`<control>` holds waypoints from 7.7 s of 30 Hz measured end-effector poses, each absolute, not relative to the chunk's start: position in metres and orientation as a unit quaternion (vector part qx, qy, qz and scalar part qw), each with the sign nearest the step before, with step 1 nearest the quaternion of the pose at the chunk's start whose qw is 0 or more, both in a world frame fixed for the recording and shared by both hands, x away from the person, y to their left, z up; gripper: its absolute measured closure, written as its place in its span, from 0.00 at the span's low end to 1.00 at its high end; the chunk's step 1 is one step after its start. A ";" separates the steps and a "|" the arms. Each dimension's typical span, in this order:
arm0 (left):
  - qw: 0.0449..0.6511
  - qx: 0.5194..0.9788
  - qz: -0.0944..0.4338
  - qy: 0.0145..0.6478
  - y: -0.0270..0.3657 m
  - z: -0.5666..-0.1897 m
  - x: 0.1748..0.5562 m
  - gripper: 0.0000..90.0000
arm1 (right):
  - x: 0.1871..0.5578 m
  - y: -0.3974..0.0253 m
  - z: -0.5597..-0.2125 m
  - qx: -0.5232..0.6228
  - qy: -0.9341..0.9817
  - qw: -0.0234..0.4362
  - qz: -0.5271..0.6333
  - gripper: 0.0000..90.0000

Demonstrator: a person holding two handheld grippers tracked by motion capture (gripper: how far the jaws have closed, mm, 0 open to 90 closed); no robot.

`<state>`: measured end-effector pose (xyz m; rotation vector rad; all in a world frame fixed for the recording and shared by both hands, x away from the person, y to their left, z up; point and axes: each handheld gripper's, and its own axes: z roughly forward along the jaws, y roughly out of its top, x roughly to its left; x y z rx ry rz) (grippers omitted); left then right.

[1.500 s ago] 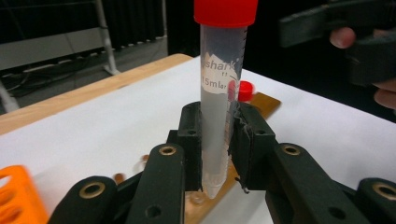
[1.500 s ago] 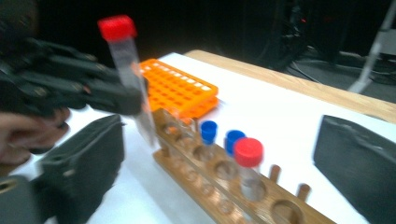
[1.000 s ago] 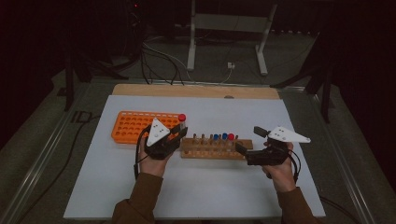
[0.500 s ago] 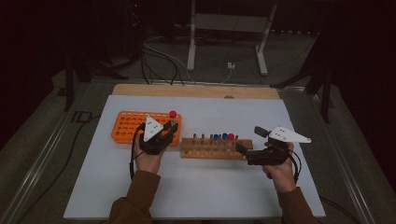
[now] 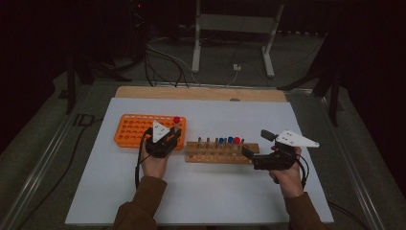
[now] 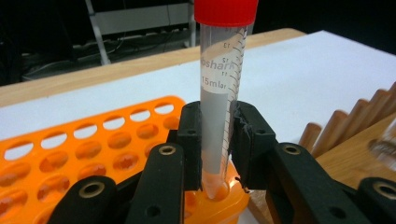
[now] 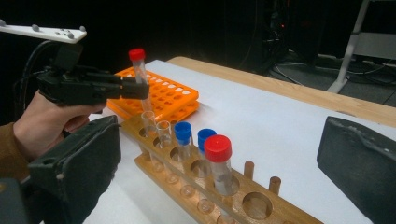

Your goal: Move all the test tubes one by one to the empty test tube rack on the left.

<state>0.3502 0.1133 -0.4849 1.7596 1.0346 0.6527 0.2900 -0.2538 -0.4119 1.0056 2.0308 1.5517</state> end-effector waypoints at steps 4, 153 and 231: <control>0.473 0.723 0.266 0.428 0.114 -0.491 0.351 0.84 | 0.290 -0.253 -0.412 0.357 0.726 0.196 0.554 0.00; 0.563 0.667 0.228 0.431 0.143 -0.456 0.296 0.01 | 0.291 -0.228 -0.412 0.336 0.730 0.247 0.542 0.83; 0.538 0.785 0.137 0.275 0.058 -0.455 0.273 0.83 | 0.277 -0.186 -0.420 0.276 0.756 0.117 0.581 0.48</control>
